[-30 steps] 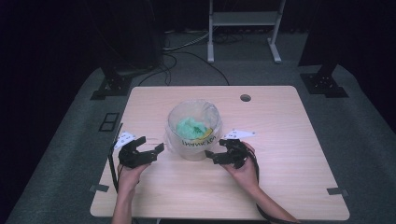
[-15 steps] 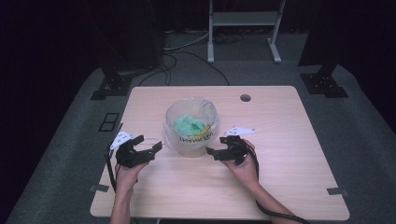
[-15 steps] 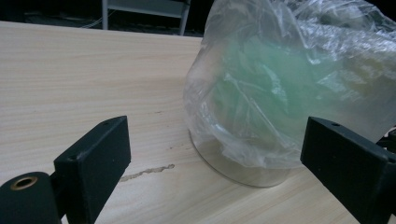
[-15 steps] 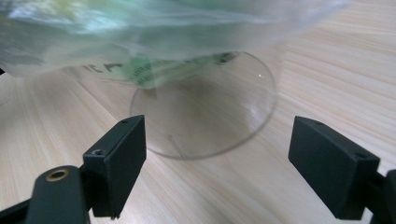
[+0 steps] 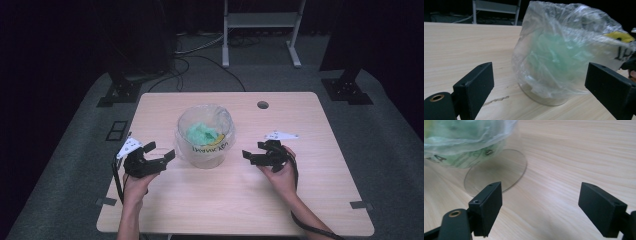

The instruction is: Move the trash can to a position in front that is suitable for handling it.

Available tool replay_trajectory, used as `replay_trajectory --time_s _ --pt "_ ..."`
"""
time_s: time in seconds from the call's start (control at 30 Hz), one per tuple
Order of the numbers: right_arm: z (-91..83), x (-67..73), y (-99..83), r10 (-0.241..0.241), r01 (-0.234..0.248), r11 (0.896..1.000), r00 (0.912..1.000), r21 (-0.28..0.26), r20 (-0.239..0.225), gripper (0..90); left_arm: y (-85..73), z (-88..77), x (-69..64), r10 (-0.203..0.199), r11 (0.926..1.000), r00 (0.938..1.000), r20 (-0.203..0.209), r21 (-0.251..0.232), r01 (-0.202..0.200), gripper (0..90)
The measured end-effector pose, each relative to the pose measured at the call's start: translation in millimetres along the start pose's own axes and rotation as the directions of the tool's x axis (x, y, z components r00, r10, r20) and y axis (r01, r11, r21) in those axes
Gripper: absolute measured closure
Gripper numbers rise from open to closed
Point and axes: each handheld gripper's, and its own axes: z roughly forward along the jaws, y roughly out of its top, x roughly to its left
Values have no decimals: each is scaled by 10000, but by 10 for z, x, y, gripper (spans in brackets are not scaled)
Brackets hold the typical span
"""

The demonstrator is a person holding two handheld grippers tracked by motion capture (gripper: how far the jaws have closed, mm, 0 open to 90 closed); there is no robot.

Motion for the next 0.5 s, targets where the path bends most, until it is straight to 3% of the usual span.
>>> replay_trajectory --time_s 0.23,0.5 --pt "-133 -192 -1 314 -315 9995 9991 30 275 218 168 17 -109 266 9995 9990 352 -168 -260 78" --pt "-279 -345 25 590 -579 9980 9971 -234 473 219 416 207 -192 473 9988 9961 749 -121 -465 131"
